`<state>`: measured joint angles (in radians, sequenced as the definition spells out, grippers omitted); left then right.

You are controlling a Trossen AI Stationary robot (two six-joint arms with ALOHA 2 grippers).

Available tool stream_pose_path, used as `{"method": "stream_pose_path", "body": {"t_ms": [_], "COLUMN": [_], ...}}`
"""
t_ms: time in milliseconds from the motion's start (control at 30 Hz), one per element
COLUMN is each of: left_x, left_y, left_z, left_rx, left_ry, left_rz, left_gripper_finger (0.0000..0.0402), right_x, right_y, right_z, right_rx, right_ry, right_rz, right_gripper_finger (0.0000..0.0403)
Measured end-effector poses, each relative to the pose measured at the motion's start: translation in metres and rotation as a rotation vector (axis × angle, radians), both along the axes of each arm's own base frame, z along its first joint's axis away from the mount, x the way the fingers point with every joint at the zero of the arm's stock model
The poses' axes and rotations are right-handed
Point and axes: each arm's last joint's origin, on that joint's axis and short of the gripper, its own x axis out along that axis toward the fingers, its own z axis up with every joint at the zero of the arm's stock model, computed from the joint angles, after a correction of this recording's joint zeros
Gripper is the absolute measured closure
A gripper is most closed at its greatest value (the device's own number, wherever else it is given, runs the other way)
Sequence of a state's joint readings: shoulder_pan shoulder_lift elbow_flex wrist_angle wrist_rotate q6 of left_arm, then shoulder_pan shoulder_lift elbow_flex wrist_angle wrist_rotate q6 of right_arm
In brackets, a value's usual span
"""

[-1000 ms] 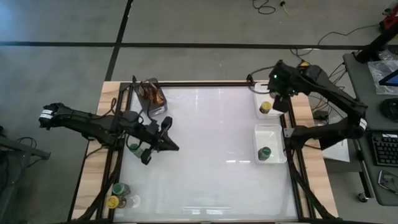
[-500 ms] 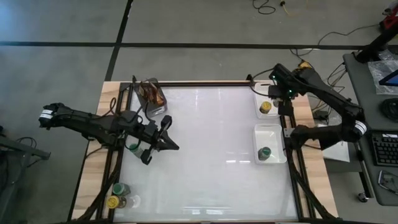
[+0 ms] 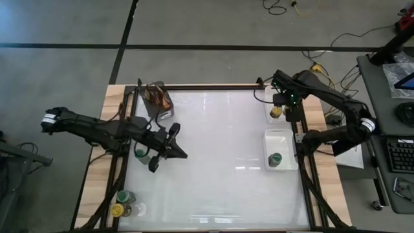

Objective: Sort spices by type
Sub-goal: Put the yellow seasoning bottle into the top white bin

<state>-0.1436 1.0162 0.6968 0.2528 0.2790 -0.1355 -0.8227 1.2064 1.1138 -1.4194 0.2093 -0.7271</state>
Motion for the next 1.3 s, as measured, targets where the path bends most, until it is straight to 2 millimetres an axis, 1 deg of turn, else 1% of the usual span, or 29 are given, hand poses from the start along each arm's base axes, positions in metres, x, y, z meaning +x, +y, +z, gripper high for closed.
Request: {"method": "stream_pose_path", "body": {"t_ms": [167, 300, 400, 633, 733, 1000, 1300], "left_x": [0.005, 0.007, 0.008, 0.008, 0.008, 0.010, 0.011], "left_y": [-0.001, -0.001, -0.001, -0.001, -0.001, -0.001, -0.001], "left_z": [-0.006, -0.007, -0.007, -0.003, -0.002, 0.005, 0.006], "left_rx": [0.007, 0.002, 0.001, -0.005, -0.008, -0.010, 0.000], "left_ry": [0.025, 0.031, 0.029, -0.009, -0.026, -0.048, -0.052], "left_rz": [-0.001, -0.001, -0.001, -0.001, 0.000, 0.001, 0.003], "left_gripper_finger": [0.0401, 0.0401, 0.0401, 0.0401, 0.0401, 0.0401, 0.0401], "right_x": [-0.003, -0.007, -0.006, -0.010, -0.008, -0.014, -0.017], "right_y": [0.003, 0.004, 0.003, 0.004, 0.000, 0.000, 0.003], "right_z": [-0.018, -0.026, -0.028, -0.038, -0.041, -0.051, -0.053], "right_rx": [0.009, -0.001, -0.034, -0.014, -0.037, -0.037, -0.038], "right_ry": [0.008, -0.003, -0.029, -0.052, -0.074, -0.072, -0.074], "right_rz": [0.029, 0.050, 0.063, 0.073, 0.084, 0.081, 0.081], "right_gripper_finger": [0.0180, 0.0180, 0.0180, 0.0180, 0.0180, 0.0179, 0.0179]}}
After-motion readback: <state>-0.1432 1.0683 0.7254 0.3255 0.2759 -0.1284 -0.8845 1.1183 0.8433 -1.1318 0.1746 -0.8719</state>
